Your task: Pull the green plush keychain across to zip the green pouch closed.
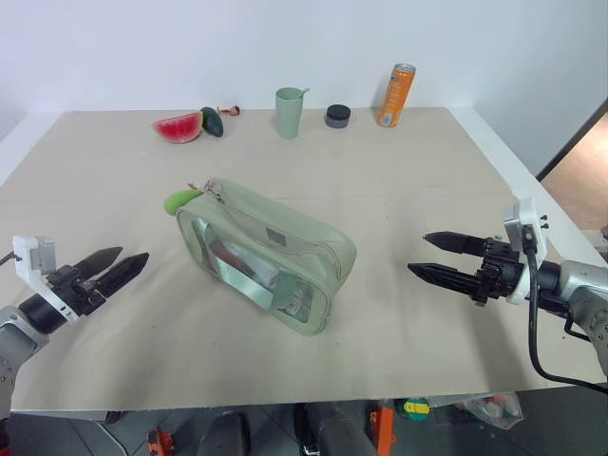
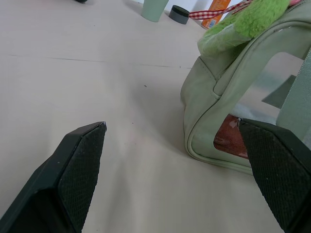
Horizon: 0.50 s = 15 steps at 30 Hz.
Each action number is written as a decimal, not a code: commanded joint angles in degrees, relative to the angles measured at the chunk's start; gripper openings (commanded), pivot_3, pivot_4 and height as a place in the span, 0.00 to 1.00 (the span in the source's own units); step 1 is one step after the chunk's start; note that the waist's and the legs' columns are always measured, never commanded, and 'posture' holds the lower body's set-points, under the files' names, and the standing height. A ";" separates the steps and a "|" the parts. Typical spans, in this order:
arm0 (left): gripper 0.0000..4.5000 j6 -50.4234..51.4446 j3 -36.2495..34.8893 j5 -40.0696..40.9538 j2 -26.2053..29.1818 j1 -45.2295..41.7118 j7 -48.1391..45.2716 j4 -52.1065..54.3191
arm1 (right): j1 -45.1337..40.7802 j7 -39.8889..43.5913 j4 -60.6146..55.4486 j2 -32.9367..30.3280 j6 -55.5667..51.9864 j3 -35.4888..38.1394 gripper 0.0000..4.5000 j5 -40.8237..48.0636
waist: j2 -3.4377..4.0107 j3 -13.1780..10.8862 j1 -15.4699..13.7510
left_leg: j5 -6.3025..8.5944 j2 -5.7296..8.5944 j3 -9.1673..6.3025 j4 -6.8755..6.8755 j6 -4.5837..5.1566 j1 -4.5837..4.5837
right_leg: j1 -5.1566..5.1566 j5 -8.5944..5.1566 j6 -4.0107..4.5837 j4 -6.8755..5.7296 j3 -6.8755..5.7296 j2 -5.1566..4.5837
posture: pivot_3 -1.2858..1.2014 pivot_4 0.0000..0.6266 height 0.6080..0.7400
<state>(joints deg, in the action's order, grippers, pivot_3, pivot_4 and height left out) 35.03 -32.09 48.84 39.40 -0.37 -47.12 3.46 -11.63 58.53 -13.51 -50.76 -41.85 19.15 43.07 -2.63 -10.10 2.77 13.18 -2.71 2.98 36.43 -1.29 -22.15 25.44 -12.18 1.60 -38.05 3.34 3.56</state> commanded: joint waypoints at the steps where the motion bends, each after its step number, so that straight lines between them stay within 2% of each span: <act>1: 0.99 -0.05 -0.22 0.35 0.99 -1.20 -0.20 2.18 | -0.92 -0.09 -3.41 -0.85 0.27 1.48 1.00 1.45 | 0.00 0.00 0.00 | 0.00 0.00 0.00 0.00 0.00 0.00 | 0.00 0.00 0.00 0.00 0.00 0.00 | 0.52 0.24 1.00; 15: 0.99 1.28 -1.23 3.87 0.79 -3.02 0.64 6.51 | -5.93 -0.80 -3.60 -0.51 -0.07 -1.46 1.00 1.46 | 0.00 0.00 0.00 | 0.01 0.00 0.01 0.01 -0.02 -0.02 | -0.01 0.00 0.01 0.00 0.00 0.00 | 0.52 0.24 1.00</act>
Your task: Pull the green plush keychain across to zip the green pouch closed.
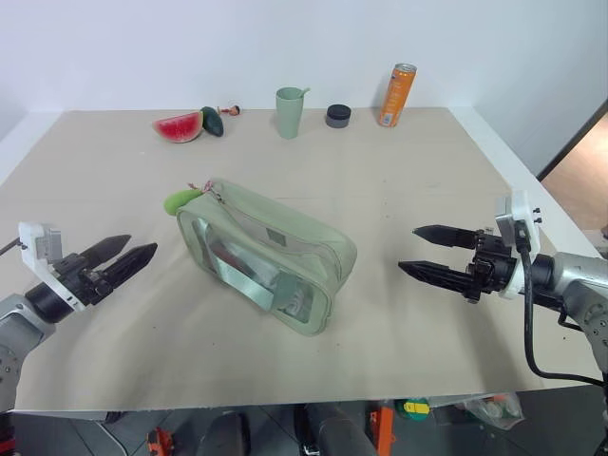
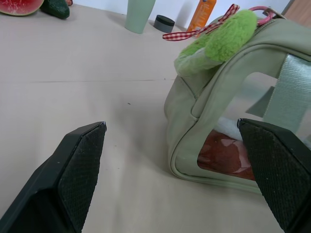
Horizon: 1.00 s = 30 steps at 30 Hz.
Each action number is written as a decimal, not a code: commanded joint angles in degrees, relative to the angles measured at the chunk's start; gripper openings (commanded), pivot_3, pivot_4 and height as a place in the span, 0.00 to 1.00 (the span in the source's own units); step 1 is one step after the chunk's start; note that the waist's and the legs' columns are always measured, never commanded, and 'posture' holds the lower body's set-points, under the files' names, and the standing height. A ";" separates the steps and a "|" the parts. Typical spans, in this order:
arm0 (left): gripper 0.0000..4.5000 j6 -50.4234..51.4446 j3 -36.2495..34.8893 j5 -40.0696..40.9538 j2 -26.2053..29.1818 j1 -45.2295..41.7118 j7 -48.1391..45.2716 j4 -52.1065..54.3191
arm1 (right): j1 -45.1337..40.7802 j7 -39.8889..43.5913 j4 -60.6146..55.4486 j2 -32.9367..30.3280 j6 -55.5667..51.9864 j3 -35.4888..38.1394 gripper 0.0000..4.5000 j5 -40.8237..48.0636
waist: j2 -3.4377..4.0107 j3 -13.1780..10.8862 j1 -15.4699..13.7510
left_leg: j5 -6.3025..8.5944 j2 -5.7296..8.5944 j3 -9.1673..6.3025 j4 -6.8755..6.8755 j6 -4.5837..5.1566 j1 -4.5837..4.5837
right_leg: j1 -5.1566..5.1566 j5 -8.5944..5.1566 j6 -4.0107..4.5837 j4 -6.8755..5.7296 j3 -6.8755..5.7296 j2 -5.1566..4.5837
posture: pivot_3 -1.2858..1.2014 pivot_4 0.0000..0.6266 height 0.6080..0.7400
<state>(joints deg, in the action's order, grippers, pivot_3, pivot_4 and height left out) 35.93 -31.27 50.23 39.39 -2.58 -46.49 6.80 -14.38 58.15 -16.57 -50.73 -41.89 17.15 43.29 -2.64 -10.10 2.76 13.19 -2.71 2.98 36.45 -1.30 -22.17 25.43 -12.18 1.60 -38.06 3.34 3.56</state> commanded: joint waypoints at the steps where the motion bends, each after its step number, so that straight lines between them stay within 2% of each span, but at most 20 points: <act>1: 0.99 0.82 -2.51 3.61 0.98 -1.46 0.03 3.66 | -4.54 -0.61 -0.80 -0.56 -0.95 0.93 1.00 2.59 | 0.01 -0.01 0.01 | 0.00 0.00 0.00 0.02 0.00 0.01 | 0.00 0.01 -0.01 -0.01 0.01 0.00 | 0.52 0.24 1.00; 4: 0.99 3.25 -5.41 11.10 1.76 -5.76 0.48 4.38 | -13.48 -2.78 -3.09 0.18 -7.54 2.66 1.00 14.59 | 0.00 -0.13 0.04 | -0.01 -0.03 0.00 0.11 0.00 0.01 | 0.01 0.05 -0.07 -0.06 0.02 0.04 | 0.52 0.24 1.00; 6: 0.99 3.14 -5.63 12.63 2.47 -7.41 -0.82 5.40 | -16.45 -2.65 -5.73 0.34 -10.32 1.56 1.00 20.20 | -0.07 -0.13 0.00 | -0.04 0.02 0.00 0.12 0.01 0.00 | -0.01 0.08 -0.11 -0.06 -0.02 0.13 | 0.52 0.24 1.00; 12: 0.99 3.05 -3.48 14.71 4.03 -6.43 -6.15 11.69 | -19.84 -2.74 -9.63 0.14 -13.93 -2.97 1.00 25.27 | -0.15 -0.07 -0.01 | 0.08 -0.07 -0.04 0.02 -0.13 -0.05 | 0.00 -0.14 0.08 -0.06 -0.07 0.11 | 0.52 0.24 1.00; 14: 0.99 2.05 -0.55 12.11 5.67 -5.39 -9.39 15.11 | -21.36 -1.63 -12.36 0.34 -15.63 -6.37 1.00 27.57 | -0.15 -0.08 -0.01 | 0.10 -0.05 -0.03 0.02 -0.16 -0.09 | 0.02 -0.17 0.04 -0.06 -0.03 0.06 | 0.52 0.24 1.00; 20: 0.99 0.99 3.25 9.81 7.16 -3.78 -12.32 19.74 | -21.08 1.53 -12.20 -0.65 -12.38 -13.74 1.00 18.01 | -0.15 -0.07 -0.07 | 0.14 -0.03 -0.05 0.11 -0.19 -0.09 | 0.00 -0.22 -0.04 -0.06 -0.04 0.00 | 0.52 0.24 1.00; 30: 0.99 0.07 1.84 10.83 6.51 -2.10 -11.28 21.03 | -21.18 4.75 -11.71 -0.22 -5.35 -20.93 1.00 4.70 | -0.15 -0.07 -0.06 | 0.14 -0.07 -0.06 0.12 -0.19 -0.05 | 0.01 -0.22 -0.03 -0.08 -0.10 0.06 | 0.52 0.24 1.00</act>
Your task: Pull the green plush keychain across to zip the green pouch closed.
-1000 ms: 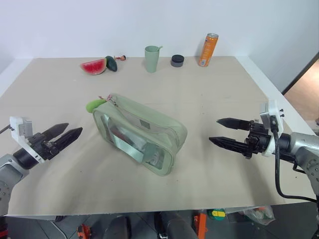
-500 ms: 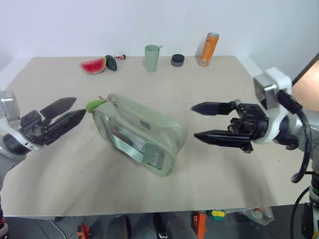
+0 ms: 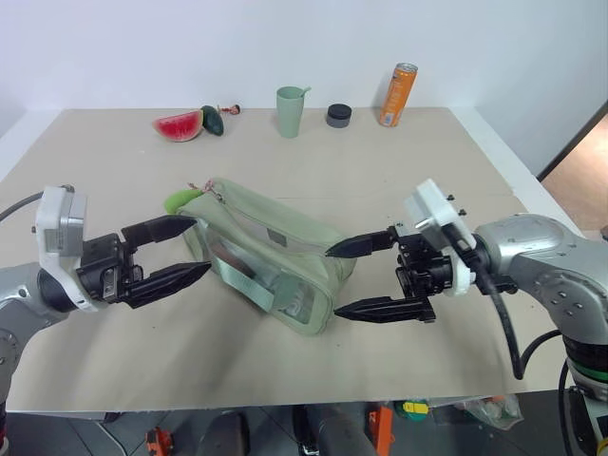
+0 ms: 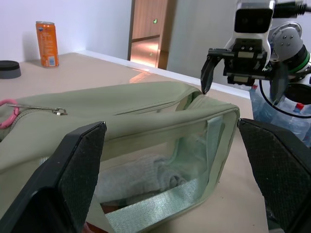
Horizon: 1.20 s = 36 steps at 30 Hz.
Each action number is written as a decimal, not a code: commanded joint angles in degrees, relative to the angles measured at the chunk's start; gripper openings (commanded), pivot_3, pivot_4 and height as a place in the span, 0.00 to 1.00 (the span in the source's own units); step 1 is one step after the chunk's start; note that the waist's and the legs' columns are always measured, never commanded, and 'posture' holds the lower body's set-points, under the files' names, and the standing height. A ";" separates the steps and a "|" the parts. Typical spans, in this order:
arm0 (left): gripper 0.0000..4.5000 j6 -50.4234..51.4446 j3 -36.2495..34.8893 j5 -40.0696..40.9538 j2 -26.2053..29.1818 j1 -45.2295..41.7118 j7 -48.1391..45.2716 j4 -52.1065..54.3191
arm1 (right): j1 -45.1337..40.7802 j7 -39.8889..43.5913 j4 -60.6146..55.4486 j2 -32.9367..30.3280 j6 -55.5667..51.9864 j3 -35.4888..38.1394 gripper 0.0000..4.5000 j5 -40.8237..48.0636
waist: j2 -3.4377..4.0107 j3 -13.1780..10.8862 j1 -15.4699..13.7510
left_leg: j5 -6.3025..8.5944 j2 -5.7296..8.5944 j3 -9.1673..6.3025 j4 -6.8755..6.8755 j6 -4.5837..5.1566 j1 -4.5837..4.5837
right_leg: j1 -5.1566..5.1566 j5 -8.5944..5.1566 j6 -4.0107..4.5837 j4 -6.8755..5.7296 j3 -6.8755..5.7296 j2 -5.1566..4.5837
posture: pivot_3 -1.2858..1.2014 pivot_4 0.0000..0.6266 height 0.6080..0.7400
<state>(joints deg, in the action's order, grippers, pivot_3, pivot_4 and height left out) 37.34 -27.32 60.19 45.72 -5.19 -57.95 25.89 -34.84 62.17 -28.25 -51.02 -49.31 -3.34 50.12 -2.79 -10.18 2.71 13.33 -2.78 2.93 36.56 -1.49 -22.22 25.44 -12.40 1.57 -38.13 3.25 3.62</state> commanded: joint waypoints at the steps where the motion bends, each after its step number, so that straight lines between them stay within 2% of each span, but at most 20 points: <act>1: 0.99 -1.46 -2.35 0.98 0.14 0.75 0.34 2.07 | -0.86 0.76 0.06 0.46 2.33 -0.71 1.00 -2.54 | 0.00 0.00 0.01 | 0.00 0.00 0.00 0.00 0.00 0.00 | 0.00 0.00 0.01 0.00 -0.01 0.00 | 0.52 0.24 1.00; 12: 0.99 -2.67 -3.40 1.92 -0.29 1.95 2.14 2.24 | -1.51 0.56 1.74 4.42 6.29 -6.57 1.00 -11.03 | 0.00 0.00 0.00 | 0.00 0.00 0.00 0.03 0.00 0.01 | -0.01 0.00 0.00 -0.03 0.00 -0.02 | 0.52 0.24 1.00; 13: 1.00 -2.81 -3.38 1.86 -0.39 1.98 2.22 2.14 | -1.60 0.58 1.84 4.79 6.51 -6.75 0.88 -11.43 | 0.00 0.00 0.00 | 0.00 0.00 0.00 0.03 0.00 0.01 | -0.01 0.00 0.00 -0.03 0.00 -0.02 | 0.52 0.24 1.00; 19: 1.00 -3.55 -2.90 1.09 -0.99 2.16 2.67 1.51 | -1.44 1.92 2.30 5.80 8.06 -7.30 0.42 -13.10 | 0.00 0.00 -0.01 | 0.00 0.00 0.00 0.03 0.00 0.00 | -0.01 0.00 0.00 -0.03 -0.01 -0.01 | 0.52 0.24 1.00; 23: 1.00 -3.82 -3.05 1.11 -1.11 2.19 3.03 1.37 | -1.03 3.62 2.70 5.42 8.89 -7.16 0.12 -13.77 | 0.00 0.00 0.00 | 0.00 0.00 0.00 0.03 0.00 0.02 | -0.01 0.00 0.01 -0.05 -0.01 0.00 | 0.52 0.24 1.00; 25: 1.00 -3.86 -3.13 1.22 -1.19 2.03 3.27 1.22 | -0.92 4.31 2.98 5.23 9.24 -7.02 0.01 -14.10 | 0.00 0.00 0.00 | 0.00 -0.01 0.00 0.04 0.00 0.03 | -0.01 0.00 0.01 -0.07 -0.01 0.00 | 0.52 0.24 1.00; 32: 1.00 -3.85 -2.98 1.39 -1.48 1.76 4.12 1.21 | -0.76 7.13 4.42 4.05 12.34 -7.02 0.01 -16.76 | 0.00 0.00 -0.02 | 0.00 0.00 -0.01 0.04 0.00 0.01 | -0.01 0.00 0.01 -0.07 -0.02 -0.01 | 0.52 0.24 1.00; 36: 1.00 -3.83 -2.90 1.56 -1.81 1.62 4.46 1.06 | -5.86 11.08 14.22 1.90 21.85 -7.12 0.01 -24.31 | 0.01 -0.01 0.02 | 0.00 0.03 0.01 0.08 0.00 0.02 | -0.01 0.01 0.00 -0.06 0.05 -0.04 | 0.52 0.24 1.00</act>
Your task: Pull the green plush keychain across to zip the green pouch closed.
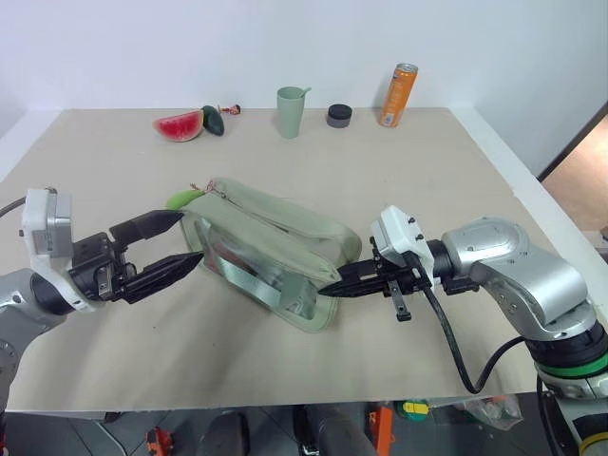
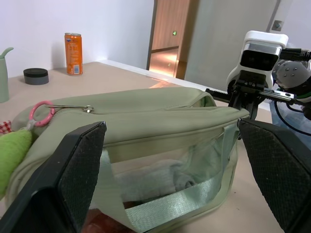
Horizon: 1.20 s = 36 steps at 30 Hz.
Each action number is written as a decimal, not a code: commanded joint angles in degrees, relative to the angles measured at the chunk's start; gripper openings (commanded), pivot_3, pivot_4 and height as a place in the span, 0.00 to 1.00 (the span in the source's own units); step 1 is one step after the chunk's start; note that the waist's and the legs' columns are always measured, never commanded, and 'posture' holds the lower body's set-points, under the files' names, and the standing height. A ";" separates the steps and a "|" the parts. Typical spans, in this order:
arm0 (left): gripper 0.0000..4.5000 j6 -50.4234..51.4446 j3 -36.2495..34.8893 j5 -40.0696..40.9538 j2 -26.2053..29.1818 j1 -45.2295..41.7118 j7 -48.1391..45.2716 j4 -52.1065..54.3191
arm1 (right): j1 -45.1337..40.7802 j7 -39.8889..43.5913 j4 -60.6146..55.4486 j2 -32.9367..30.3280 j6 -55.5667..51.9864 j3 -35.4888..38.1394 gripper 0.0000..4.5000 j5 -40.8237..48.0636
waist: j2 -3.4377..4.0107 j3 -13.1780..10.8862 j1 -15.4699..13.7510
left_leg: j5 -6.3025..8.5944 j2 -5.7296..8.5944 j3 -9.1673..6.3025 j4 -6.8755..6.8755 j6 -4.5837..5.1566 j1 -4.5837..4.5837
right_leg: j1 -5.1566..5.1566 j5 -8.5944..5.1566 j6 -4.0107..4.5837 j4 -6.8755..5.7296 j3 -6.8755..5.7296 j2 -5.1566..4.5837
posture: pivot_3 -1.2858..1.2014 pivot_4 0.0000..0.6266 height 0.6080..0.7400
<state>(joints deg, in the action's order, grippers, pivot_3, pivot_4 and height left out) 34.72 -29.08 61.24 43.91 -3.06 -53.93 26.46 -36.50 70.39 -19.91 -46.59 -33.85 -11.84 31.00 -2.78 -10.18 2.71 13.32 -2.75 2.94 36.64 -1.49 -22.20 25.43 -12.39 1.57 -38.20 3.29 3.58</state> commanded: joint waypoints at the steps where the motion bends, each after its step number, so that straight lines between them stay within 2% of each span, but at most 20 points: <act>1: 1.00 -1.18 -1.14 0.56 -0.06 -0.54 0.49 0.46 | -5.16 4.34 7.64 -3.04 8.21 1.47 0.01 -6.02 | 0.01 0.00 0.00 | 0.00 0.00 0.01 0.04 0.00 0.01 | 0.00 0.01 -0.02 0.00 0.02 0.00 | 0.52 0.24 1.00; 6: 1.00 -0.96 -0.63 0.72 -0.28 -1.38 0.76 -0.44 | -12.02 18.34 21.06 -6.95 23.24 0.13 0.01 -11.37 | 0.01 -0.01 -0.03 | -0.02 0.04 0.02 0.09 0.03 0.02 | -0.05 0.01 -0.01 0.00 0.00 0.00 | 0.52 0.24 1.00; 10: 1.00 -0.62 -0.75 1.42 -0.48 -1.66 1.33 -0.62 | -18.04 21.78 30.90 -6.00 34.38 -2.26 0.01 -16.77 | 0.06 -0.04 -0.03 | 0.01 0.03 0.03 0.03 0.07 0.00 | -0.02 0.00 0.01 0.00 0.01 0.02 | 0.52 0.24 1.00; 14: 1.00 -0.18 -1.40 2.24 -0.25 -1.60 1.88 -0.64 | -21.62 22.11 35.47 -5.26 39.51 -5.63 0.01 -17.08 | 0.07 -0.05 0.00 | 0.02 0.01 0.03 -0.02 0.09 0.01 | -0.01 -0.03 0.08 -0.02 0.02 0.05 | 0.52 0.24 1.00; 17: 1.00 0.09 -1.80 2.89 -0.15 -1.65 2.43 -0.43 | -23.10 21.80 39.32 -2.29 42.58 -6.18 0.01 -19.40 | 0.07 -0.05 -0.01 | 0.03 0.00 0.01 -0.03 0.09 0.01 | 0.00 -0.05 0.10 -0.02 0.01 0.05 | 0.52 0.24 1.00; 19: 1.00 0.10 -1.79 3.00 -0.14 -1.66 2.77 -0.26 | -23.61 20.69 40.72 -0.41 42.30 -5.94 0.01 -20.17 | 0.07 -0.05 -0.02 | 0.03 0.00 0.00 -0.04 0.09 0.01 | -0.01 -0.05 0.11 -0.03 0.00 0.04 | 0.52 0.24 1.00; 20: 1.00 0.14 -1.93 3.23 -0.11 -1.53 3.02 -0.02 | -23.66 19.96 40.98 0.09 41.17 -6.08 0.09 -20.15 | 0.07 -0.04 0.05 | 0.03 0.00 -0.01 -0.04 0.09 0.01 | -0.01 -0.05 0.12 -0.03 0.00 0.04 | 0.52 0.24 1.00; 29: 1.00 0.47 -1.74 3.47 0.71 -1.49 3.48 -1.12 | -22.28 21.36 35.81 -1.03 23.46 -0.65 0.09 -10.22 | 0.08 -0.05 0.22 | -0.04 0.00 0.04 0.00 -0.03 0.55 | -0.03 -0.11 0.36 -0.75 0.21 0.22 | 0.52 0.24 1.00; 35: 1.00 0.12 -1.64 2.87 0.45 -2.96 3.35 -5.06 | -20.27 18.93 32.02 -2.52 17.49 2.60 0.09 -6.83 | 0.10 -0.07 0.16 | -0.05 -0.02 0.03 -0.02 -0.04 0.58 | -0.02 -0.15 0.42 -0.80 0.18 0.31 | 0.52 0.24 1.00; 36: 1.00 0.13 -1.42 2.73 0.43 -3.24 3.26 -5.24 | -19.75 18.56 31.24 -2.67 16.82 2.99 0.14 -6.69 | 0.10 -0.07 0.13 | -0.05 -0.02 0.04 -0.06 -0.04 0.58 | -0.02 -0.21 0.52 -0.81 0.17 0.30 | 0.52 0.24 1.00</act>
<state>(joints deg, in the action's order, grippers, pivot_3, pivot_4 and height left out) 35.41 -29.61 64.01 43.74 -4.90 -50.38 21.72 -56.83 88.75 15.35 -47.68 -14.81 -13.25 21.75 -2.68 -10.25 2.84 13.28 -2.77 2.98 36.56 -1.54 -21.63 25.40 -12.62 2.11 -39.00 3.45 3.87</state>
